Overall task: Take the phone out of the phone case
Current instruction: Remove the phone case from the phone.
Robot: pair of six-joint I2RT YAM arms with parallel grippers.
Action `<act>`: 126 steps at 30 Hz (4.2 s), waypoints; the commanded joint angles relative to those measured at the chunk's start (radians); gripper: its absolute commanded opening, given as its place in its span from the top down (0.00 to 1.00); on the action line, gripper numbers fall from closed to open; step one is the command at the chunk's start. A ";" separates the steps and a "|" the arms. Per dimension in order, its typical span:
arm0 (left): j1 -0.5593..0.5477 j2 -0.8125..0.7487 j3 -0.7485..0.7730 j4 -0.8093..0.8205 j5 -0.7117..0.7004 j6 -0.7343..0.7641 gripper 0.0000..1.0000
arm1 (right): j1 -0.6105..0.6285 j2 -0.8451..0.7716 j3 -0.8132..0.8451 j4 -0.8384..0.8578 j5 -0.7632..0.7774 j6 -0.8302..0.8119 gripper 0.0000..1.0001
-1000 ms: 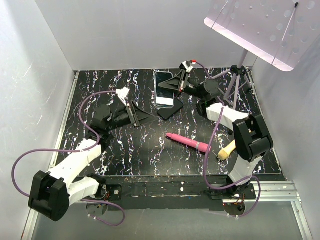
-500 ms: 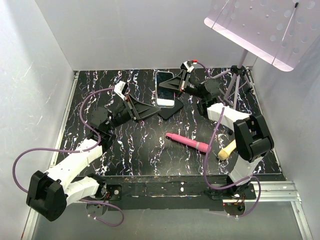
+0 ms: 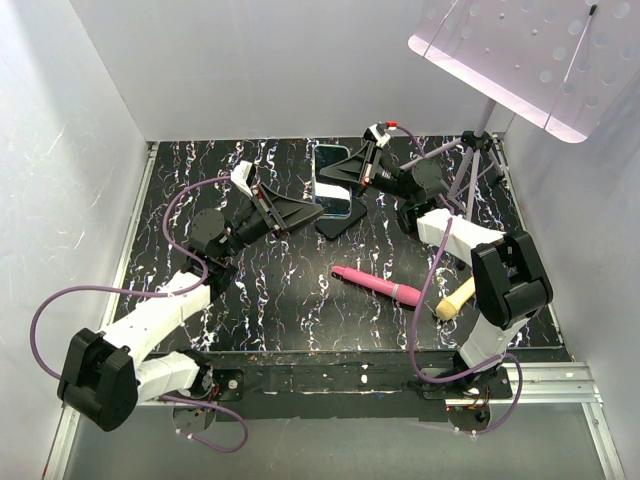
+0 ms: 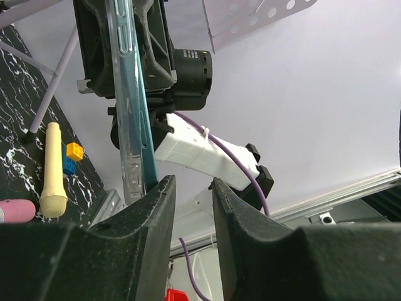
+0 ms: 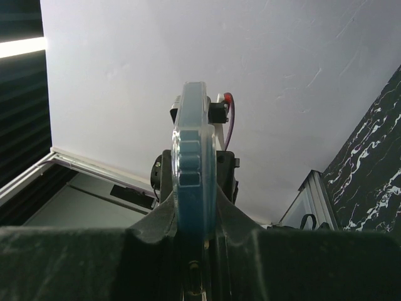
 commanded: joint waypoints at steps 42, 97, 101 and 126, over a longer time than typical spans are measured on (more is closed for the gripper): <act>-0.002 -0.073 0.007 -0.025 0.048 0.018 0.50 | 0.024 -0.003 0.047 0.073 0.030 0.030 0.99; 0.034 -0.115 -0.025 -0.164 0.060 0.053 0.46 | 0.049 0.005 0.061 0.027 0.028 -0.010 0.99; 0.055 -0.109 -0.007 -0.202 0.030 0.056 0.46 | 0.049 0.003 0.064 0.030 0.028 -0.007 0.99; 0.064 -0.109 -0.031 -0.097 0.092 0.017 0.39 | 0.055 0.023 0.075 0.010 0.036 -0.024 0.99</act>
